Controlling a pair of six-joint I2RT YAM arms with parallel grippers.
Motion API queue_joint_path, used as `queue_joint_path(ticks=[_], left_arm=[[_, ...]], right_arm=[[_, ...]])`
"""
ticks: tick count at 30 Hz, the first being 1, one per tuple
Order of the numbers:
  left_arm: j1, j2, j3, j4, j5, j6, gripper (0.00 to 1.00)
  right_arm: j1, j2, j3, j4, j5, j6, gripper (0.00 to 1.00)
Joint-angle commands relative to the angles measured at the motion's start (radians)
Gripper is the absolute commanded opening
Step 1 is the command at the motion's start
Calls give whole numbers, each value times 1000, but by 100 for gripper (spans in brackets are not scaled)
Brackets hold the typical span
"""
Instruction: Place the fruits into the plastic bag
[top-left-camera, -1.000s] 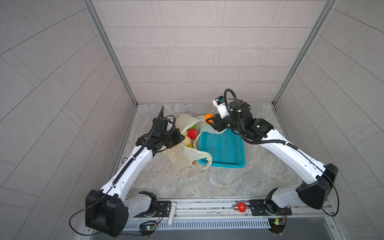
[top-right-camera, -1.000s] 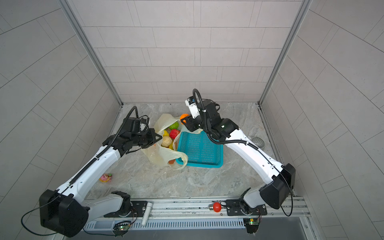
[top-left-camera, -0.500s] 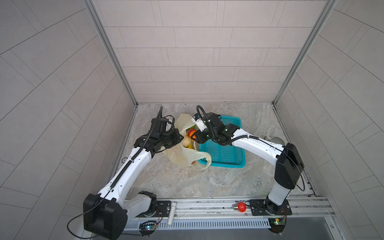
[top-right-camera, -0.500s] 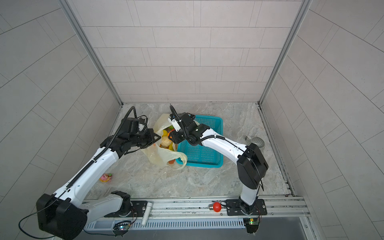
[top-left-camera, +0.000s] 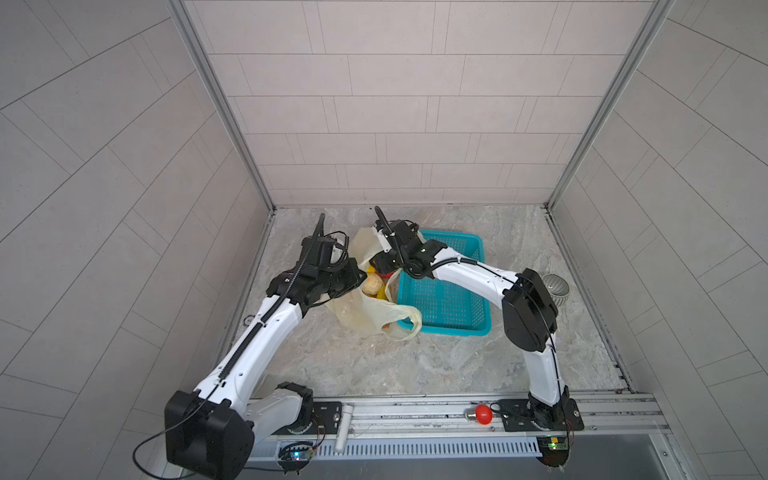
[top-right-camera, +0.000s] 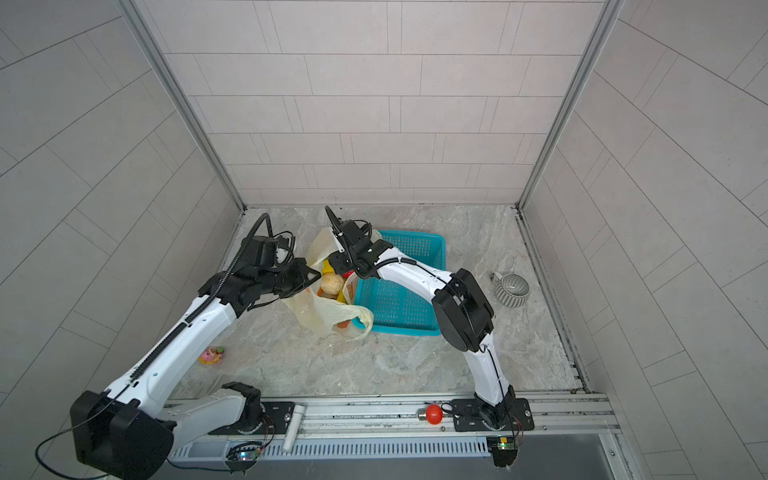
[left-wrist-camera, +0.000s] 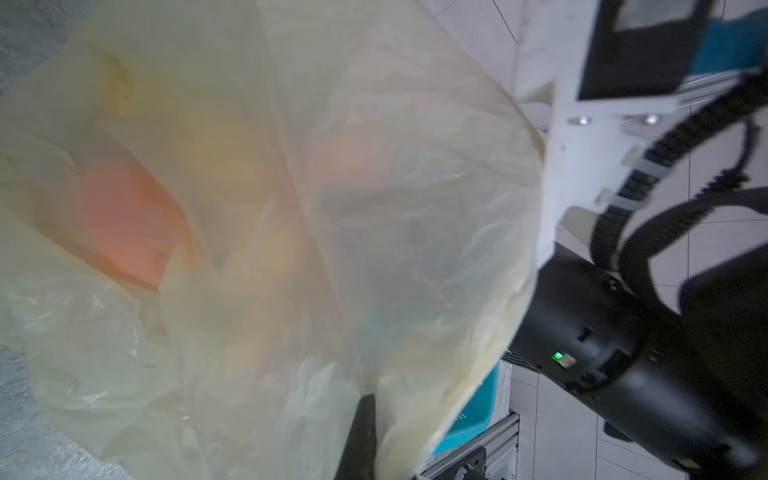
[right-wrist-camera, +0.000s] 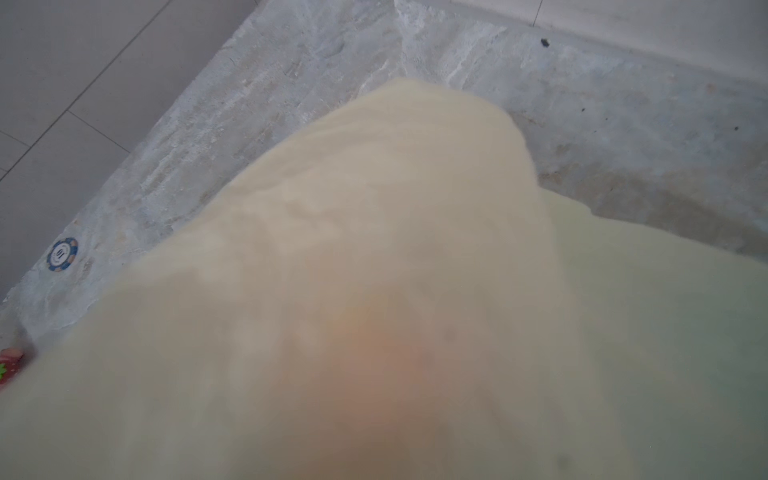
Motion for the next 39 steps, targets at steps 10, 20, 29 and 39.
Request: queue_joint_path(ticks=[10, 20, 29, 39], left_arm=[[-6, 14, 26, 1, 0, 20, 0], [-5, 34, 27, 10, -7, 13, 0], [-6, 37, 32, 3, -17, 14, 0], [-7, 52, 37, -5, -26, 17, 0]], right_arm=[[-53, -80, 36, -82, -10, -25, 78], [-56, -408, -236, 2, -394, -61, 74], [-25, -679, -502, -134, -463, -190, 77], [62, -831, -672, -194, -292, -256, 83]])
